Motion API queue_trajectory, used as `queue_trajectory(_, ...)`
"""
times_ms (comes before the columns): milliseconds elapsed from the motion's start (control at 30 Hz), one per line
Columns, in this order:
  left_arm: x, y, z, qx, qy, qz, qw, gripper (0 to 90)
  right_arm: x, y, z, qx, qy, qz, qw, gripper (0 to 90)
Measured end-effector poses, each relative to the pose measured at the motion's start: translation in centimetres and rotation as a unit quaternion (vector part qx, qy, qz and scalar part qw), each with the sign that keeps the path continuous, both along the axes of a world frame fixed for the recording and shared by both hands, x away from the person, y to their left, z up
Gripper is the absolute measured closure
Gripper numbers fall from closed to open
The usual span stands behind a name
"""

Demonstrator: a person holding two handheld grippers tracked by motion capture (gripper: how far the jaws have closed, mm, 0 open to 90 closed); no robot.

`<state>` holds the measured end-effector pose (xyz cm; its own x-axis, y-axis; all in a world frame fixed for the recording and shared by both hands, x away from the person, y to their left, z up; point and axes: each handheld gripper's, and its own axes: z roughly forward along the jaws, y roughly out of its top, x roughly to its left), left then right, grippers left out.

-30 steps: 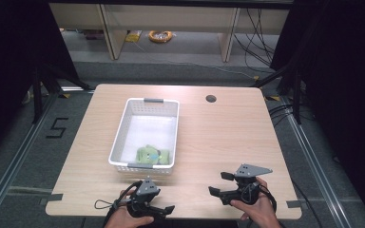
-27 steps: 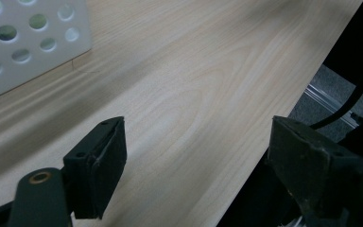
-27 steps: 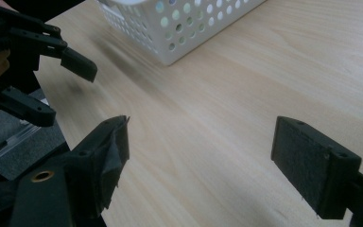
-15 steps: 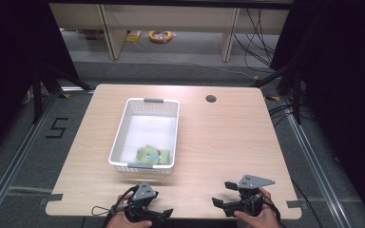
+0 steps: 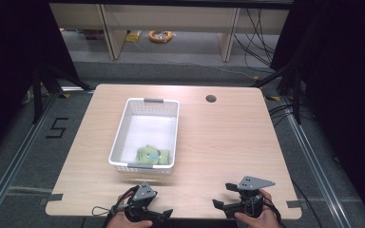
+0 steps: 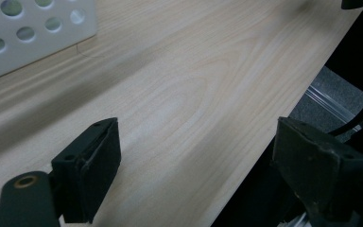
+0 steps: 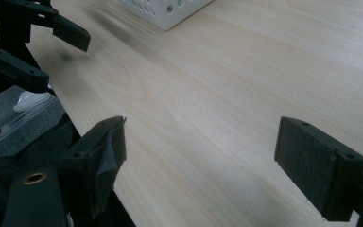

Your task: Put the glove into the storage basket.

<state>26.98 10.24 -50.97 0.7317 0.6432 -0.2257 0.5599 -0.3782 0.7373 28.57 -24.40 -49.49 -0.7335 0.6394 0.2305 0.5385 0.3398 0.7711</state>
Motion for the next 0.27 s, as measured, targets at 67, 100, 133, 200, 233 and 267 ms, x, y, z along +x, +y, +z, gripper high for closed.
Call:
queue_trajectory(67,0.06,0.12,0.04,0.004,-0.003,-0.003,1.0000,15.6,0.00,-0.04,0.06,-0.004,0.003,0.003,1.0000,18.3)
queue_trajectory(100,0.02,-0.01,0.00,-0.005,-0.004,0.005,1.0000,15.6,0.00,-0.05,0.07,-0.006,0.003,0.004,1.0000,18.3)
queue_trajectory(133,0.11,0.17,0.06,0.005,-0.005,-0.003,1.0000,15.6,0.07,0.03,-0.04,-0.004,0.008,0.008,0.9999,18.3)
queue_trajectory(200,0.12,0.17,0.06,0.004,-0.005,0.000,1.0000,15.6,0.02,0.02,0.01,-0.005,0.011,0.006,0.9999,18.4)
queue_trajectory(233,0.08,0.11,0.01,0.001,0.000,0.009,1.0000,15.7,0.03,0.02,0.02,-0.006,0.011,0.007,0.9999,18.4)
queue_trajectory(267,0.14,0.15,0.00,0.004,-0.002,0.009,1.0000,15.7,-0.04,0.06,0.04,-0.002,0.015,0.005,0.9999,18.4)
